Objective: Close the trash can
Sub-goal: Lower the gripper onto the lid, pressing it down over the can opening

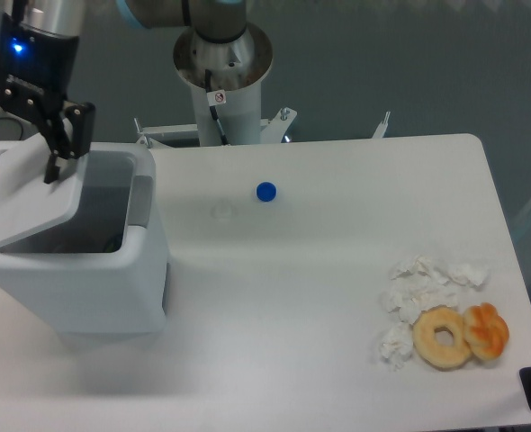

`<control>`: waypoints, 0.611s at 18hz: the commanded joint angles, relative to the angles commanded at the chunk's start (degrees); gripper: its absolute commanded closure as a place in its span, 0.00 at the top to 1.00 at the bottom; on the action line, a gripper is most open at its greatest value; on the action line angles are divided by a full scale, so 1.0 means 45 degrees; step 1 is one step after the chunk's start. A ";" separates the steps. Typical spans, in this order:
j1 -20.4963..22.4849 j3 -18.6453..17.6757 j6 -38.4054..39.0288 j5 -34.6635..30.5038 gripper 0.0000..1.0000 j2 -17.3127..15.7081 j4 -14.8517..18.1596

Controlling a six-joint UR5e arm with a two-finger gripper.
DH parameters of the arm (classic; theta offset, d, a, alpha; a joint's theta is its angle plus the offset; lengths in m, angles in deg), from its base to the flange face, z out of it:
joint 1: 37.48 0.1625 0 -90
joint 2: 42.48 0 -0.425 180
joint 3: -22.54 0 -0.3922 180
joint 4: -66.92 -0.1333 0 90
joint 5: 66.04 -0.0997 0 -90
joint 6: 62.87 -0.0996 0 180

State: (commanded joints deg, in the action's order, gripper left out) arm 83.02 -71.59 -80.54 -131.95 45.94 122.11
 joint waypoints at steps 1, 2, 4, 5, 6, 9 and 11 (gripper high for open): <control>0.0019 -0.0001 0.0000 0.0000 1.00 0.0000 0.0000; 0.0039 -0.0001 0.0000 0.0000 1.00 0.0000 0.0000; 0.0214 -0.0001 -0.0291 -0.0020 1.00 0.0000 0.0000; 0.0215 -0.0021 -0.0583 -0.0039 1.00 0.0019 0.0019; 0.0215 -0.0021 -0.0760 -0.0136 1.00 0.0019 0.0020; 0.0215 -0.0021 -0.0820 -0.0293 1.00 0.0039 0.0020; 0.0254 -0.0118 -0.1131 -0.0351 1.00 0.0097 0.0020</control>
State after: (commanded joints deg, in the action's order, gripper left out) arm 84.16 -72.12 -85.63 -133.53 46.38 122.20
